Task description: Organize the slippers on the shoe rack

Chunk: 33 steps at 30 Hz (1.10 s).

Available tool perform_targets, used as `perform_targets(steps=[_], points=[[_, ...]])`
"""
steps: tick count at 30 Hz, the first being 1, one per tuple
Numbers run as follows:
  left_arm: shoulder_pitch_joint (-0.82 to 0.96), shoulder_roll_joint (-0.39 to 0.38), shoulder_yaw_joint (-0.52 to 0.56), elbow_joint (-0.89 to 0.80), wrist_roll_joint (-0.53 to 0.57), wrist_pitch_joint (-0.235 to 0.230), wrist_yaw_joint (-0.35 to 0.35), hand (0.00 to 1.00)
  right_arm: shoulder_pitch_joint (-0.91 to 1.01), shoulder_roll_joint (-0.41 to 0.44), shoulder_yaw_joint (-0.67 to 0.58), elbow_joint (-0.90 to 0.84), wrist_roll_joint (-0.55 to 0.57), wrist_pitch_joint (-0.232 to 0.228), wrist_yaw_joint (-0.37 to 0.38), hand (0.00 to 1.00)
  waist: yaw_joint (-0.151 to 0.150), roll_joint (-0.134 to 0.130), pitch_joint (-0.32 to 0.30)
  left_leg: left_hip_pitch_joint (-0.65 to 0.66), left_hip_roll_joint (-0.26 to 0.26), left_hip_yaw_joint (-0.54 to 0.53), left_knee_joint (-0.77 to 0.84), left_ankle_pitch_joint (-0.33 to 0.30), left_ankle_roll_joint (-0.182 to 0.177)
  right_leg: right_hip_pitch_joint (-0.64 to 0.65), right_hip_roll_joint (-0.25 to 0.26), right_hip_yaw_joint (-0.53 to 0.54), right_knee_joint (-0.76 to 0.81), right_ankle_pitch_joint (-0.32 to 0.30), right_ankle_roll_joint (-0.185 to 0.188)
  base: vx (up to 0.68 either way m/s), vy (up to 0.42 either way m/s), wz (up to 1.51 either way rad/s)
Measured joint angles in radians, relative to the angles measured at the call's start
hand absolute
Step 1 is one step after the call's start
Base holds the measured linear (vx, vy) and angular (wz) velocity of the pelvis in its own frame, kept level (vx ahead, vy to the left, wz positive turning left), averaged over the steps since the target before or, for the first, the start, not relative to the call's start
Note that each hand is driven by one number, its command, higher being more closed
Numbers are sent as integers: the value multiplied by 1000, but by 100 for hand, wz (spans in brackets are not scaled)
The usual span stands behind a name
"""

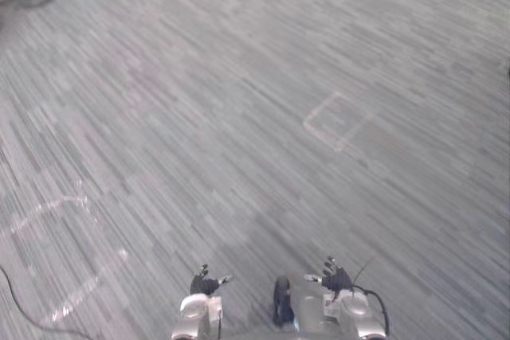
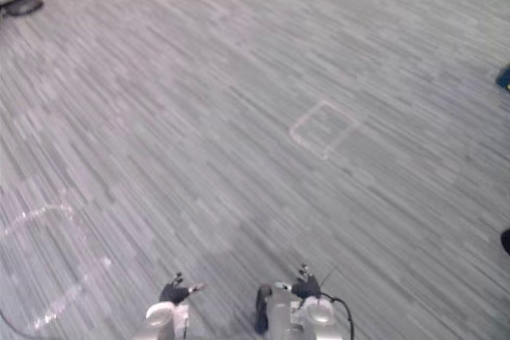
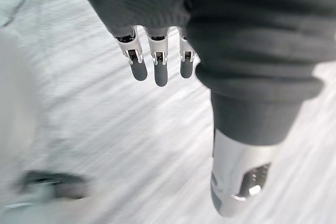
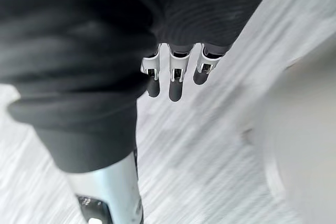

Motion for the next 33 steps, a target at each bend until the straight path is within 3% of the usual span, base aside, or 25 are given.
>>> perform_targets(steps=[2, 4, 5, 6, 7, 8, 9, 11, 12, 13, 14, 16, 17, 20, 21, 22, 23, 25, 26, 27, 29, 30, 31, 32, 33], points=[[13, 1, -1, -39, 0, -3, -1, 0, 5, 13, 18, 0, 0, 3, 0, 0, 13, -14, -1, -105, 23, 30, 6, -43, 5, 82, -8, 34, -47, -34, 10, 560, -32, -43], [21, 1, -1, -74, 0, -6, 0, 0, 5, 29, 19, 0, 0, 10, 0, 0, 24, -17, -3, -204, 8, 63, -203, -114, -6, 176, -40, 82, -103, -53, 45, 574, 83, -63], [19, 0, 0, -76, 0, -6, -1, 0, 4, 30, 18, 0, 0, 12, -1, 0, 26, -19, -2, -213, -7, 62, -279, -119, -7, 200, -50, 90, -111, -56, 52, 670, 160, -53], [16, 0, -2, -77, -1, -8, -1, 0, 2, 28, 12, 0, 0, 13, -2, 0, 32, -24, 1, -222, -60, 48, -495, -104, 2, 232, -82, 107, -118, -67, 68, 698, 243, -52], [15, -3, -4, -78, 0, -10, -1, 0, 1, 28, -3, 0, 0, 13, -5, 0, 39, -30, 0, -216, -118, -5, -750, -18, 0, 261, -113, 137, -117, -83, 82, 695, 284, -58], [16, -5, -6, -79, -1, -10, -2, 0, 1, 29, -9, 2, 0, 13, -6, 0, 45, -28, -3, -209, -133, -31, -808, 55, -10, 269, -118, 155, -118, -89, 91, 656, 365, -73], [9, 12, -5, -73, -2, -11, 2, 0, 1, 38, -13, 14, 0, 16, -7, 0, 59, -58, -16, -182, -173, -19, -829, 98, 1, 281, -155, 206, -116, -95, 99, 761, 440, -59], [7, 16, -1, -70, -2, -11, 2, 0, -2, 49, -3, 8, -1, 16, -3, 0, 49, -75, -35, -189, -173, 3, -767, 35, 38, 241, -168, 265, -62, -34, 98, 626, 353, -51], [9, 19, -2, -69, -2, -7, 0, 0, -1, 49, -3, 4, -1, 16, -2, 0, 50, -90, -44, -173, -163, 47, -689, -35, 64, 225, -184, 314, 25, -7, 120, 482, 263, -59], [10, 21, -1, -67, -1, -6, 2, 0, -2, 48, -2, 0, -1, 15, -2, 0, 53, -95, -45, -146, -163, 70, -666, -63, 86, 206, -192, 331, 109, 12, 149, 667, 352, -95], [9, 20, -3, -53, -1, -6, 1, 0, -5, 49, -1, -3, -2, 11, -1, 0, 55, -94, -42, -77, -163, 98, -672, -93, 109, 145, -196, 332, 296, 36, 193, 494, 247, -93], [8, 17, -10, -27, -1, -3, 2, 0, -2, 48, 0, -3, -2, 6, 5, 0, 51, -76, -29, 46, -161, 115, -726, -124, 96, 31, -197, 264, 570, 9, 222, 387, 179, -114], [2, 17, -27, -10, -1, -1, 1, 0, 9, 48, 2, -3, -2, 7, 7, 0, 45, -57, -27, 134, -158, 128, -787, -157, 76, -52, -199, 173, 690, -19, 189, 310, 138, -106], [-11, 20, -43, 19, -2, 1, 2, 0, 18, 47, 13, -14, -2, 7, 11, 0, 35, -65, -24, 219, -164, 183, -849, -191, 60, -190, -209, 16, 726, -62, 145, 261, 78, -73], [-20, 16, -44, 43, -2, 3, 1, 0, 9, 48, 9, -15, -2, 6, 12, 0, 21, -75, -22, 253, -161, 212, -874, -191, 61, -232, -201, -83, 617, -82, 116, 329, 42, -43], [-22, 9, -53, 54, -2, 8, 1, 0, 6, 48, 0, -15, -2, 5, 12, 0, 5, -75, -22, 290, -162, 223, -913, -191, 60, -261, -186, -146, 482, -82, 112, 277, 32, -36], [-22, 7, -57, 55, -1, 9, 1, 0, 6, 48, -4, -15, -2, 5, 12, 0, 1, -73, -21, 294, -162, 224, -923, -191, 60, -267, -177, -152, 444, -80, 111, 350, 13, -14], [-28, 7, -94, 64, 1, 11, -2, 0, -15, 48, -25, 1, -2, 0, 12, 0, -6, -73, -19, 345, -173, 232, -986, -182, 41, -296, -135, -149, 108, 50, 103, 421, -27, 0], [-29, 8, -98, 68, 2, 10, -2, 0, -15, 48, -25, 6, -2, 1, 11, 0, -7, -74, -18, 352, -177, 230, -991, -182, 40, -296, -133, -142, 80, 69, 101, 443, -83, 16], [-28, 8, -99, 83, 2, 12, -6, 0, -19, 46, -25, 6, -3, 2, 11, 0, -11, -69, -14, 390, -178, 211, -1003, -185, 25, -277, -126, -123, 51, 186, 41, 456, -136, 24], [-31, 1, -99, 82, 3, 12, -9, 0, -22, 49, -27, -1, -2, 2, 10, 0, -12, -52, -8, 410, -153, 175, -981, -180, 16, -271, -114, -128, 102, 145, 20, 440, -194, 22], [-27, -1, -95, 72, 6, 11, -19, 0, -25, 47, -36, -1, -3, 2, 11, 0, -10, -34, -6, 364, -114, 141, -834, -179, 15, -240, -101, -141, 117, 96, 18, 425, -260, 13], [-26, -2, -82, 63, 11, 11, -21, 0, -25, 49, -33, -4, -3, 2, 12, 0, -15, -17, -1, 269, -57, 106, -580, -158, -7, -195, -74, -145, 103, 71, 11, 438, -260, 7], [-25, -2, -77, 56, 12, 12, -22, 0, -25, 50, -31, -4, -3, 3, 12, 0, -15, -8, 1, 231, -31, 90, -477, -129, -13, -176, -58, -143, 97, 62, 4, 540, -214, -32], [-14, -2, -51, 37, 13, 11, -24, 0, -20, 52, -14, -1, -3, 10, 12, 0, -5, 15, 2, 129, 37, 43, -224, -11, -15, -117, -7, -123, 74, 36, -22, 371, -109, -54]])
